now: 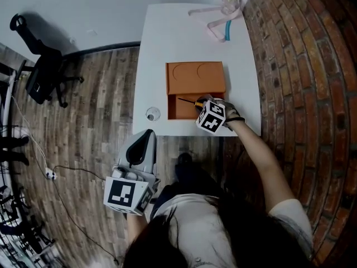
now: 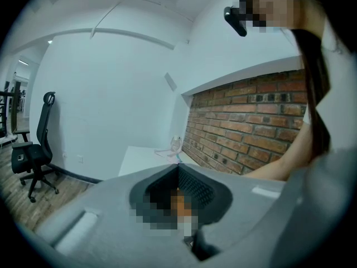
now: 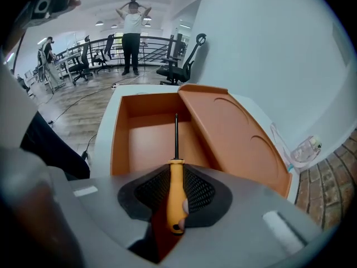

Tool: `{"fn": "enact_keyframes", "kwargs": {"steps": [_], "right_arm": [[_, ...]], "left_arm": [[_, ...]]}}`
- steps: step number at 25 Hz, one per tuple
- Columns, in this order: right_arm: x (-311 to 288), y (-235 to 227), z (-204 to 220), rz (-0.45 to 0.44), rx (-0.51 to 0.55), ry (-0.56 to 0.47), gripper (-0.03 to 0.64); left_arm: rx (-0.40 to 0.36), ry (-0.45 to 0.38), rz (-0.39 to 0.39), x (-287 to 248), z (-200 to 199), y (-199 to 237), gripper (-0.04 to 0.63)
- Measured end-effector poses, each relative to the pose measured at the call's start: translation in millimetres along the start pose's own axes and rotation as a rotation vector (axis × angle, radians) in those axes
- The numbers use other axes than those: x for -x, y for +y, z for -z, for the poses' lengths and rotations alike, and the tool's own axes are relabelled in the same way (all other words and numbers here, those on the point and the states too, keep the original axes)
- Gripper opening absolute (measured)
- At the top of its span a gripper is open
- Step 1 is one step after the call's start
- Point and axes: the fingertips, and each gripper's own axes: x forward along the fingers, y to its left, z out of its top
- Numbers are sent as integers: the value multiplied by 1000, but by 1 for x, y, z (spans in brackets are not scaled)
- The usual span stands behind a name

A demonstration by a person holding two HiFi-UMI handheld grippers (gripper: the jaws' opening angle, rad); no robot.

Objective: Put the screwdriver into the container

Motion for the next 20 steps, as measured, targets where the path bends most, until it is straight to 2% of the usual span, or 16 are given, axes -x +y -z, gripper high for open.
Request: {"fn": "enact_keyframes", "kwargs": {"steps": [20], "right_arm": [[-9,1,-2,4,43,32,83]], "left_arm": [[-12,2,-22,14,5,-4,0]]}}
